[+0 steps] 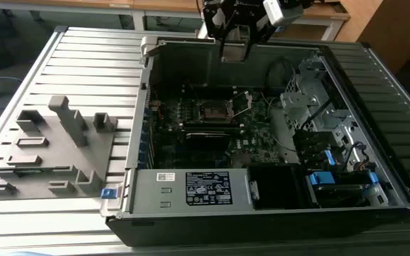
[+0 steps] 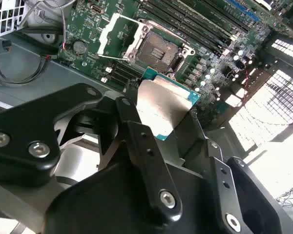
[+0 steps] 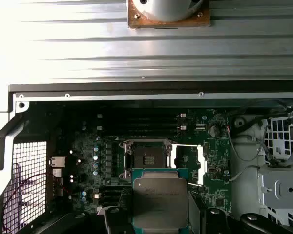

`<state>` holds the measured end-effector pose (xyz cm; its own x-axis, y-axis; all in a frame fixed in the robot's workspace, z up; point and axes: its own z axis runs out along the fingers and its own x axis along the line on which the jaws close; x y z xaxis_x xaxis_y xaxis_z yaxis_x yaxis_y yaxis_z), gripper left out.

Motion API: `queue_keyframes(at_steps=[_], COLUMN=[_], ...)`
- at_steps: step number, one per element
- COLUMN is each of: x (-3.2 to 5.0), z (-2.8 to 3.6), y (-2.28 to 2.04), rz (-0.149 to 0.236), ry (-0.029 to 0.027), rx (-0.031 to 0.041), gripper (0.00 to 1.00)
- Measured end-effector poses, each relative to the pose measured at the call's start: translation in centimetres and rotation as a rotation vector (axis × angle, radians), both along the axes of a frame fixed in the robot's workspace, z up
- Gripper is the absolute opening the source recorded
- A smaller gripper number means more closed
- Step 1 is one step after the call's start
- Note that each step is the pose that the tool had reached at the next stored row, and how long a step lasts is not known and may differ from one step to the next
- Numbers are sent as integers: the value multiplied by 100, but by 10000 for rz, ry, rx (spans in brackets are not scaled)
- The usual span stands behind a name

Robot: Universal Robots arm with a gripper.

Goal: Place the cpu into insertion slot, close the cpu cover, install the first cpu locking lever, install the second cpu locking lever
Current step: 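Place the cpu into insertion slot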

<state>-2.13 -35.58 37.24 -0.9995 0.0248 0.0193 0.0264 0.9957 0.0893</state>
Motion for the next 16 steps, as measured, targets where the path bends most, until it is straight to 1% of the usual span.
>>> queue_keyframes(at_steps=[16], x=[0], z=[-13], y=[0], rz=[1], ry=[-3], rx=[-1], gripper=[54])
